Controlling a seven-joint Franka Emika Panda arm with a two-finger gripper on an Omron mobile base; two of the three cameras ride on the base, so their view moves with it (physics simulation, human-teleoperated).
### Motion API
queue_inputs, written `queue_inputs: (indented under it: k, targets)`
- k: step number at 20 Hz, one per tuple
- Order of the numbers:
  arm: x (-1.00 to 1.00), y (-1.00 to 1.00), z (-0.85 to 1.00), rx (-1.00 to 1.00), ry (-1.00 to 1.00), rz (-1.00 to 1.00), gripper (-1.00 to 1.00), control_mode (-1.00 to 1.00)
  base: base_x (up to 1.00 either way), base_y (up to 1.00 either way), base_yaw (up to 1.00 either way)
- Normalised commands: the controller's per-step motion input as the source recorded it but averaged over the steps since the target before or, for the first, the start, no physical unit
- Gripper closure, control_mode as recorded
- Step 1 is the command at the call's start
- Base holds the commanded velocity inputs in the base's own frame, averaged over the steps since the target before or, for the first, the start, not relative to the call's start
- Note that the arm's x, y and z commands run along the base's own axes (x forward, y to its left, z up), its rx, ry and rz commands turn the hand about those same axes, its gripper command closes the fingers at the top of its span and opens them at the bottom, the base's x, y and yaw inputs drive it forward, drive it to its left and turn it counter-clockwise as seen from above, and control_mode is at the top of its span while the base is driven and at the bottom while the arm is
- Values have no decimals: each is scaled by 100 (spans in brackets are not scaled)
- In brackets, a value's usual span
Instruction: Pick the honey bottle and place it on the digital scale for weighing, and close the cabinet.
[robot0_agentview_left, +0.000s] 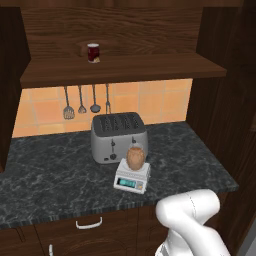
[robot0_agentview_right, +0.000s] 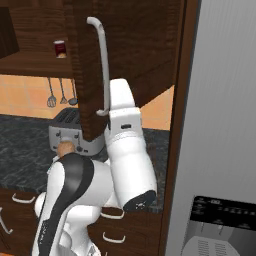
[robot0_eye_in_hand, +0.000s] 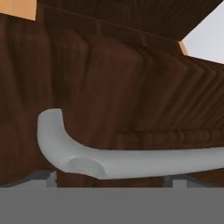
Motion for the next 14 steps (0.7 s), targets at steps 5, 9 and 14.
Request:
queue_inputs:
  k: [5, 9, 14]
  targets:
    - [93, 100, 0, -1, -5, 20, -100, -100, 0, 0, 0]
    - [100, 100, 0, 0, -3, 20, -100, -100, 0, 0, 0]
    - [94, 96, 0, -3, -7, 13, -100, -100, 0, 0, 0]
